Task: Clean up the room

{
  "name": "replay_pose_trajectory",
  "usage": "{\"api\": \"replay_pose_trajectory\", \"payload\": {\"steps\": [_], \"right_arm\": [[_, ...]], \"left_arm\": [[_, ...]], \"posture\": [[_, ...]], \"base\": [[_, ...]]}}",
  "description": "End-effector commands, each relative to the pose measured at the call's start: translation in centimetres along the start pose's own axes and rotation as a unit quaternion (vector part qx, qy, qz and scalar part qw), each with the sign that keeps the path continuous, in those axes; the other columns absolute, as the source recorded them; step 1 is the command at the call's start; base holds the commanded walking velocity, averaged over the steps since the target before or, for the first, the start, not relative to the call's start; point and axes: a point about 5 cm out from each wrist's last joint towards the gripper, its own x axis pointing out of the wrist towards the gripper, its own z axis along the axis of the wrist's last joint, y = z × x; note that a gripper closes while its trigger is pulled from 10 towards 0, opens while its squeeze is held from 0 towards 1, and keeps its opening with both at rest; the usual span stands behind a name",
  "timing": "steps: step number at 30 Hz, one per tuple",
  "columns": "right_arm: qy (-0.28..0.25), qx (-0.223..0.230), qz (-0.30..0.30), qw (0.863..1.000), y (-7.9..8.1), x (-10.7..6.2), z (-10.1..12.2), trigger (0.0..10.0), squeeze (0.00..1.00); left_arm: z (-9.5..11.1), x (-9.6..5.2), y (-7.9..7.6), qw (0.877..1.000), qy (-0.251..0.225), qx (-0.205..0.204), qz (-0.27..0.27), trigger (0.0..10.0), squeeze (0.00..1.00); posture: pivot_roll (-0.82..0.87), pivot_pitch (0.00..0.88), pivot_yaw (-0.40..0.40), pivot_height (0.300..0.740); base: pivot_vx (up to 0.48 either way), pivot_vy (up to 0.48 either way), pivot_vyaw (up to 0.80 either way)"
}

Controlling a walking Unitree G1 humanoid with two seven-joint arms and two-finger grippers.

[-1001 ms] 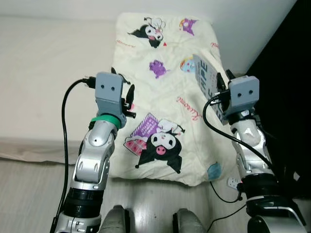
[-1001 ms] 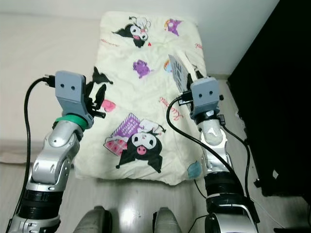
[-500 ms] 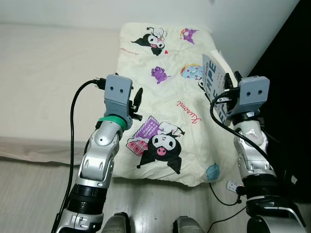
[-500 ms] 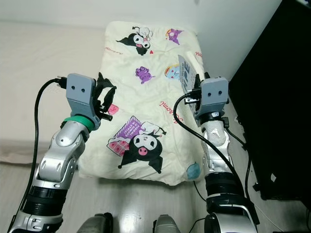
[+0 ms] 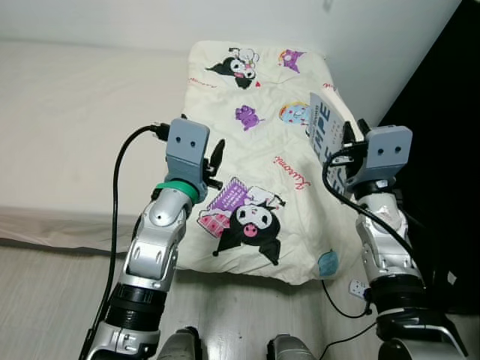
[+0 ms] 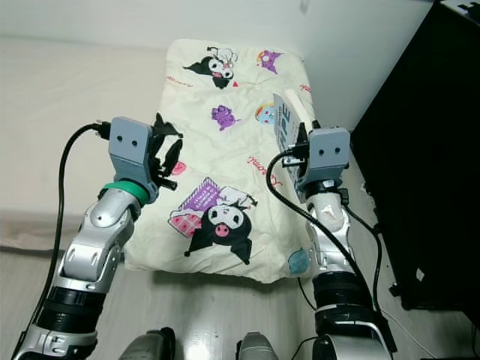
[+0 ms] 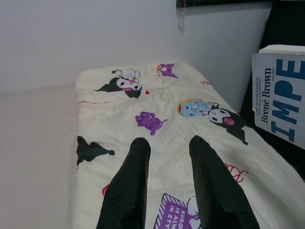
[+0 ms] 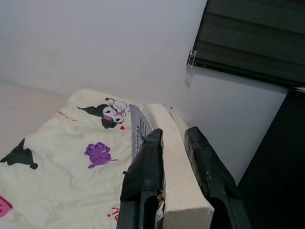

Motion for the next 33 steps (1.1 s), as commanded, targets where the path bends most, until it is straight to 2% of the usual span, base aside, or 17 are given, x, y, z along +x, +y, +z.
{"api": "replay_pose_trajectory", "payload": {"steps": [1,21,33], "right_arm": [[-0.009,0.003,-0.007,1.000,-0.14,0.05,0.30,10.0,0.00],[-0.007,0.005,-0.007,1.000,-0.12,-0.02,0.20,10.0,0.00],[-0.006,0.007,-0.007,1.000,0.10,-0.05,0.12,10.0,0.00]], "left_arm": [[-0.63,-0.10,-0.23,1.000,0.008,-0.004,-0.004,10.0,0.00],[-0.68,-0.05,-0.21,1.000,0.009,-0.003,-0.006,10.0,0.00],[-0.76,-0.05,-0.03,1.000,0.009,0.000,-0.006,10.0,0.00]], "posture": [[0.00,0.043,0.032,0.715],[0.00,0.042,0.040,0.715],[0.00,0.041,0.047,0.715]], "base": [[0.000,0.259,0.00],[0.000,0.359,0.00],[0.000,0.480,0.00]]}}
